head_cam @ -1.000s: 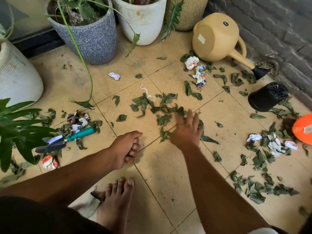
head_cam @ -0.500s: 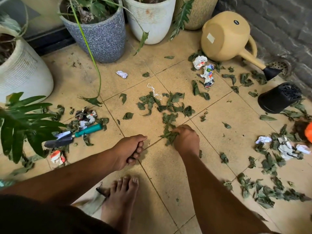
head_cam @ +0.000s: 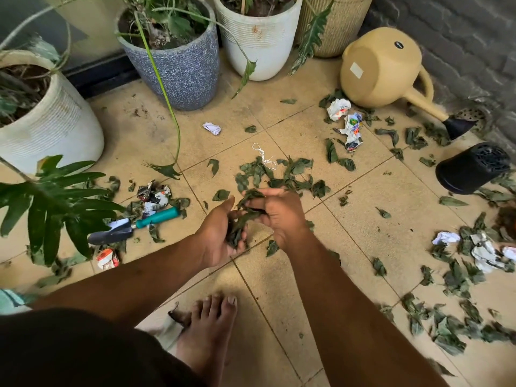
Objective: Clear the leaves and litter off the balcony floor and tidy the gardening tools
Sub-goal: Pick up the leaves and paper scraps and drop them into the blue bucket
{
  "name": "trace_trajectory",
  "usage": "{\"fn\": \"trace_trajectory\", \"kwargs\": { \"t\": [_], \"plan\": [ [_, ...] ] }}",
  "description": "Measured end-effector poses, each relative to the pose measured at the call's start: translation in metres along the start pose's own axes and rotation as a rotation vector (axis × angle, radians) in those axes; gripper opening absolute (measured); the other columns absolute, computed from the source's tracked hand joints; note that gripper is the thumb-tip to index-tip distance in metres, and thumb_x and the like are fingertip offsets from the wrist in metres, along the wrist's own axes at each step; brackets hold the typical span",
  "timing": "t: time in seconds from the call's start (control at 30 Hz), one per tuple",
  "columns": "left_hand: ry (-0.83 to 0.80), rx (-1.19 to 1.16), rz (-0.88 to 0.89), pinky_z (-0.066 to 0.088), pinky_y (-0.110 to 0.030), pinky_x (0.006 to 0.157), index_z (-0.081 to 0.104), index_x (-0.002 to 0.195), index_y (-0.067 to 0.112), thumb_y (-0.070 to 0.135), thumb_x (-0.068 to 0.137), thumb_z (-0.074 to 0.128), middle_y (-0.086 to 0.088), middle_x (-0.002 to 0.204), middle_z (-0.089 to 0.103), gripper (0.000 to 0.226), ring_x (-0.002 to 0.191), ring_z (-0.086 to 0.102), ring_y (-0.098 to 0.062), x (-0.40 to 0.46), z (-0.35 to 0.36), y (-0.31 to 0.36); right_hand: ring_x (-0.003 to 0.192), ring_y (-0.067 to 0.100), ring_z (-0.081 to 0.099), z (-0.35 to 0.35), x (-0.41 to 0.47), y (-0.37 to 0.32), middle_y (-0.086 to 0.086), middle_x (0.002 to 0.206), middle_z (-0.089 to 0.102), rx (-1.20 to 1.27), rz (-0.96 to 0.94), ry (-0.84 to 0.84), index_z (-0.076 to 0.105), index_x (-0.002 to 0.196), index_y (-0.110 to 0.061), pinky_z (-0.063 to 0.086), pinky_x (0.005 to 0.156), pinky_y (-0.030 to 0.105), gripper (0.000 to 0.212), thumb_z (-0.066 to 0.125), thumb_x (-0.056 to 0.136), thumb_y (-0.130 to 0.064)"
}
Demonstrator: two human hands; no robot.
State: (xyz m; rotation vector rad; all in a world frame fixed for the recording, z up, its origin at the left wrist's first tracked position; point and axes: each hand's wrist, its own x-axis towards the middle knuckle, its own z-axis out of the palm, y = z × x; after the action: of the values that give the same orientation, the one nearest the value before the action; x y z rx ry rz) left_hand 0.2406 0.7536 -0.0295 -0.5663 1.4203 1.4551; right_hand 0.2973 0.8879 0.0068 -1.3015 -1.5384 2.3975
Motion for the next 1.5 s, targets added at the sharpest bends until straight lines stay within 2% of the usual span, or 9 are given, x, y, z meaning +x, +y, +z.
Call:
{"fn": "trace_trajectory", "kwargs": {
  "t": [0.17,0.27,0.5,0.83,1.13,1.3,1.37,1.43,1.5],
  "plan": [
    [-0.078,-0.083,0.029,0.058,-0.043,0.09,0.06,0.136,0.017,0.062,0.109,0.037,-0.019,0.131,0.071,0.057,0.102,0.071,-0.027,0.0,0.003,0.011,0.08,0.018,0.08,0.023,-0.012,0.027,-0.003,0.089,0.081,-0.207,-0.132,0.053,0.084,0.096,-0.016,0.066,0.08,0.047,0.022,0.079,0.084,0.002],
    [-0.059,0.481,-0.093,0.017,-0.052,0.13,-0.017,0.155,0.046,0.03,0.112,0.046,-0.01,0.179,0.011,0.078,0.162,0.015,-0.039,-0.017,-0.017,-0.09,0.078,0.003,0.075,0.03,-0.02,0.041,-0.017,0.1,0.079,-0.573,-0.411,0.123,0.085,0.1,-0.028,0.065,0.079,0.032,0.029,0.075,0.086,-0.003],
    [0.051,0.784,-0.115,0.006,-0.053,0.129,-0.014,0.163,0.04,0.033,0.116,0.024,0.001,0.179,-0.009,0.06,0.164,-0.006,-0.038,0.001,-0.048,-0.142,0.087,0.026,0.07,0.038,-0.031,0.051,0.001,0.113,0.069,-1.156,-0.649,0.059,0.077,0.11,-0.016,0.061,0.077,0.039,0.025,0.062,0.09,-0.013],
    [-0.009,0.76,-0.062,0.008,-0.053,0.13,-0.011,0.165,0.037,0.03,0.116,0.028,-0.001,0.179,-0.011,0.064,0.163,-0.008,-0.039,-0.002,-0.054,-0.137,0.091,0.023,0.069,0.035,-0.033,0.023,0.001,0.105,0.072,-0.813,-0.312,-0.123,0.042,0.124,-0.031,0.059,0.073,0.035,0.06,0.067,0.075,-0.004],
    [-0.008,0.856,0.047,0.015,-0.053,0.13,-0.003,0.167,0.034,0.029,0.114,0.028,-0.003,0.179,-0.004,0.062,0.164,-0.002,-0.041,0.002,-0.049,-0.151,0.084,0.015,0.066,0.03,-0.023,0.036,-0.004,0.103,0.064,-0.922,-0.607,0.175,0.053,0.104,-0.028,0.062,0.077,0.037,0.048,0.072,0.076,0.005],
    [0.081,0.807,0.051,0.018,-0.053,0.131,-0.001,0.167,0.03,0.024,0.112,0.03,-0.007,0.179,0.001,0.063,0.164,0.004,-0.041,-0.009,-0.042,-0.144,0.088,0.012,0.07,0.015,-0.017,0.034,-0.009,0.096,0.069,-0.762,-0.403,-0.007,0.066,0.096,-0.026,0.064,0.078,0.038,0.035,0.083,0.076,-0.003],
    [0.083,0.269,0.01,0.037,-0.043,0.126,0.03,0.162,0.02,0.031,0.113,0.032,-0.026,0.165,0.033,0.05,0.155,0.037,-0.036,-0.007,-0.025,-0.066,0.09,0.014,0.073,-0.004,-0.008,0.03,-0.007,0.095,0.074,-0.533,-0.239,-0.074,0.07,0.098,-0.026,0.064,0.083,0.038,0.024,0.084,0.083,-0.014],
    [0.062,0.009,0.02,0.06,-0.021,0.067,0.065,0.11,0.019,0.04,0.11,0.049,-0.027,0.093,0.062,0.027,0.078,0.075,-0.02,-0.001,-0.005,0.012,0.085,0.011,0.072,-0.034,0.006,0.027,-0.01,0.092,0.074,-0.594,-0.241,0.05,0.071,0.1,-0.027,0.059,0.074,0.026,0.011,0.078,0.091,-0.028],
    [0.079,0.093,0.038,0.03,-0.021,0.037,0.054,0.082,0.025,0.039,0.104,0.063,-0.001,0.064,0.048,0.028,0.044,0.041,-0.012,0.012,-0.013,0.006,0.076,0.009,0.065,-0.073,0.02,0.03,-0.009,0.091,0.066,-0.935,-0.235,0.301,0.069,0.109,-0.023,0.049,0.062,0.021,0.018,0.069,0.096,-0.037]
  ]
}}
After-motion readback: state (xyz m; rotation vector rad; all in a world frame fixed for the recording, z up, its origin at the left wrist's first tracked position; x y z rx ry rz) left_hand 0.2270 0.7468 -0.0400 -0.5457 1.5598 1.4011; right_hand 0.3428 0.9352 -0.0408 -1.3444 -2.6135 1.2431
